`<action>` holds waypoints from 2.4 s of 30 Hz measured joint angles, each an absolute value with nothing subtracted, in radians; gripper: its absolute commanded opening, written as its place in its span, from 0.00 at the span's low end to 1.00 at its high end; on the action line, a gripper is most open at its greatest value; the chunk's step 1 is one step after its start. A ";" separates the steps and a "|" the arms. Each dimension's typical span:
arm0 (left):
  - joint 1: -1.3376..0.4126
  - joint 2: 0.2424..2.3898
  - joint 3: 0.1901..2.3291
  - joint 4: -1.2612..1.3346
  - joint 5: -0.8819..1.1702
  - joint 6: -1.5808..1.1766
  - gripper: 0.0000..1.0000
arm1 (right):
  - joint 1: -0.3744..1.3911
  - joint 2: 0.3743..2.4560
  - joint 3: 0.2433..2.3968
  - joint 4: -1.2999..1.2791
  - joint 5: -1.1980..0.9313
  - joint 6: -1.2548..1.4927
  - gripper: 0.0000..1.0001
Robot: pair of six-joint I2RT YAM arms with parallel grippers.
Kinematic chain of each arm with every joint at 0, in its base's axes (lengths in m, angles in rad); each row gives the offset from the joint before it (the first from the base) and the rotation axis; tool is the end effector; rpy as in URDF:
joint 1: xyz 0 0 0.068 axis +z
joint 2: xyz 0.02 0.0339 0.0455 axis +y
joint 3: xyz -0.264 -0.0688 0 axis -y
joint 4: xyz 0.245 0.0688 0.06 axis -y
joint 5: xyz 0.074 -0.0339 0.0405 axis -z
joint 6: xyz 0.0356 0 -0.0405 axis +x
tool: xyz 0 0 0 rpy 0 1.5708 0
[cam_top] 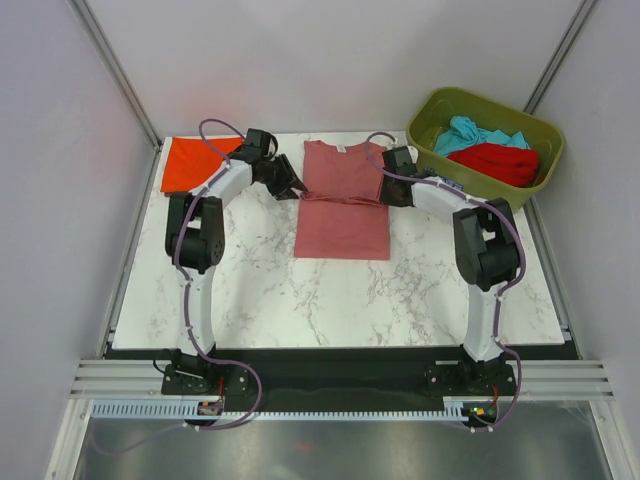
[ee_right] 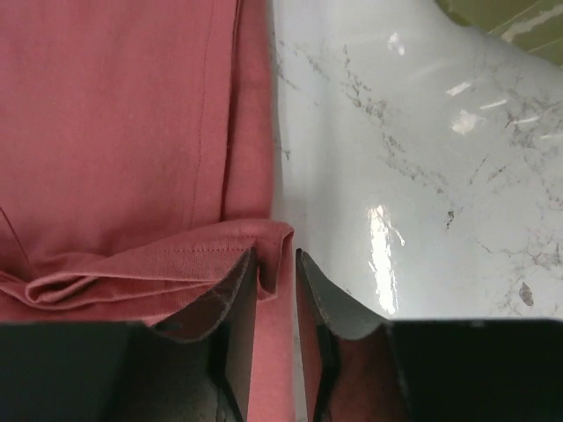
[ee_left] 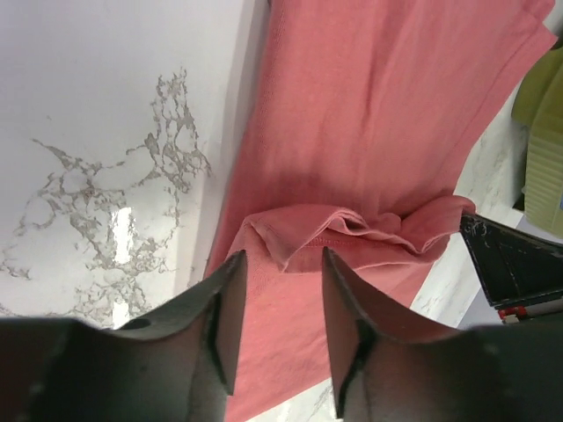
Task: Fold and stack the t-shirts
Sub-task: Fold the tshirt
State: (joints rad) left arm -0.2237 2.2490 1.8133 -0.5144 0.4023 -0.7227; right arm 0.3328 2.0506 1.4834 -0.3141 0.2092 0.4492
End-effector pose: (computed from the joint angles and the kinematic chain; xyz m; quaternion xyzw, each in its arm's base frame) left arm 0.4797 -0.1234 0.1832 -0.1713 0.9192 -0.3057 0.1796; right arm 0.4277 0.1400 0.1827 0.0897 0.9324 0.0372 0.3482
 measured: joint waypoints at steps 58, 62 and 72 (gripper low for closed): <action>-0.383 1.693 0.891 -0.351 0.395 -0.658 0.02 | 0.295 1.492 0.718 -0.271 -0.324 0.364 0.02; -0.408 1.639 0.815 -0.349 0.394 -0.673 0.06 | 0.323 1.391 0.640 -0.277 -0.317 0.414 0.19; -0.410 1.517 0.799 -0.422 0.393 -0.690 0.34 | 0.345 1.303 0.627 -0.413 -0.182 0.492 0.35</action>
State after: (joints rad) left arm -0.4099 1.5166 0.7994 -0.4217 0.3927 -0.6903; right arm 0.3450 1.3025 0.6266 -0.4126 -0.1822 0.4915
